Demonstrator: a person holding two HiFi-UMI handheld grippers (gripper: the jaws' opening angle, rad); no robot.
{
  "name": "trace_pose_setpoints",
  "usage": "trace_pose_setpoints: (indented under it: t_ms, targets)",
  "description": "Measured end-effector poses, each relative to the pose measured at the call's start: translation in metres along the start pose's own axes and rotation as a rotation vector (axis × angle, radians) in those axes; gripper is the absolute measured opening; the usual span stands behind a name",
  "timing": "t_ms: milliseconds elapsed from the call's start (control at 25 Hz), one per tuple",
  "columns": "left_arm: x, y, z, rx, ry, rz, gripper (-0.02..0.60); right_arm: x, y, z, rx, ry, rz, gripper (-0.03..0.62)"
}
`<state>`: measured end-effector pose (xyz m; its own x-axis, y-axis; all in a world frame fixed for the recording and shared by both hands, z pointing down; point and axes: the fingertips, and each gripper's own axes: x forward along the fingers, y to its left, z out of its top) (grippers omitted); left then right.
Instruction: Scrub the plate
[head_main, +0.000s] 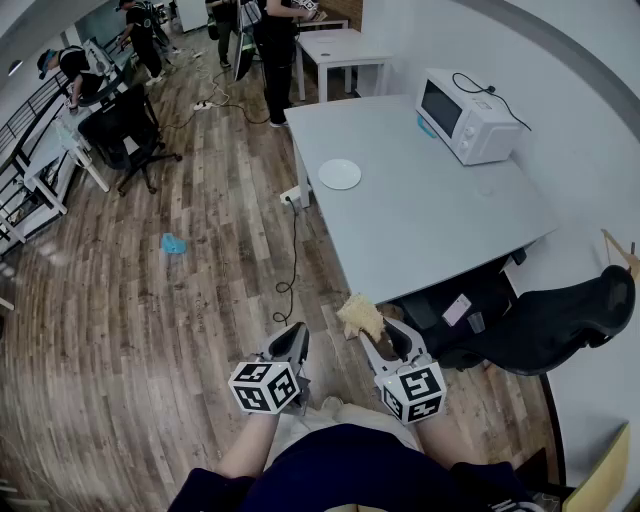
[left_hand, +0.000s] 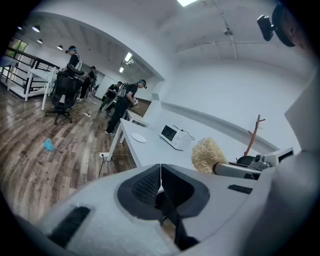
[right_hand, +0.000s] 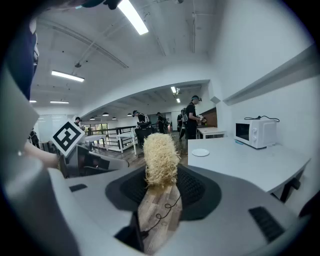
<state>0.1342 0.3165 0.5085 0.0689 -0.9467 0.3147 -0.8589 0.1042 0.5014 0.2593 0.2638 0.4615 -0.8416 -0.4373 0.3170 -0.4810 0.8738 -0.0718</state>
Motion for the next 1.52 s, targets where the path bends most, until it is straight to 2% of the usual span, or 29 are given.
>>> trace_pose_setpoints:
  t_ms: [280,680,1080,1320,1520]
  targets:
    - [0.007,-0.010,0.004,0.009,-0.011,-0.010,0.018,-0.003,-0.004,0.005,-0.001,-0.014,0.014,0.172]
    - [-0.009,0.013,-0.002,-0.006,0.007,0.038,0.018,0.017,0.004,0.002,0.034,-0.004,0.020,0.173]
    - [0.018,0.037,0.013,0.001,0.013,0.048,0.018,0.053,-0.011,-0.005,0.053,0.031,0.018,0.173]
    - [0.055,0.069,0.044,0.033,0.029,0.013,0.018,0.105,-0.024,0.010,0.057,0.033,-0.023,0.173]
    - [0.080,0.113,0.095,0.076,0.053,-0.026,0.019,0.167,-0.021,0.038,0.082,0.030,-0.067,0.173]
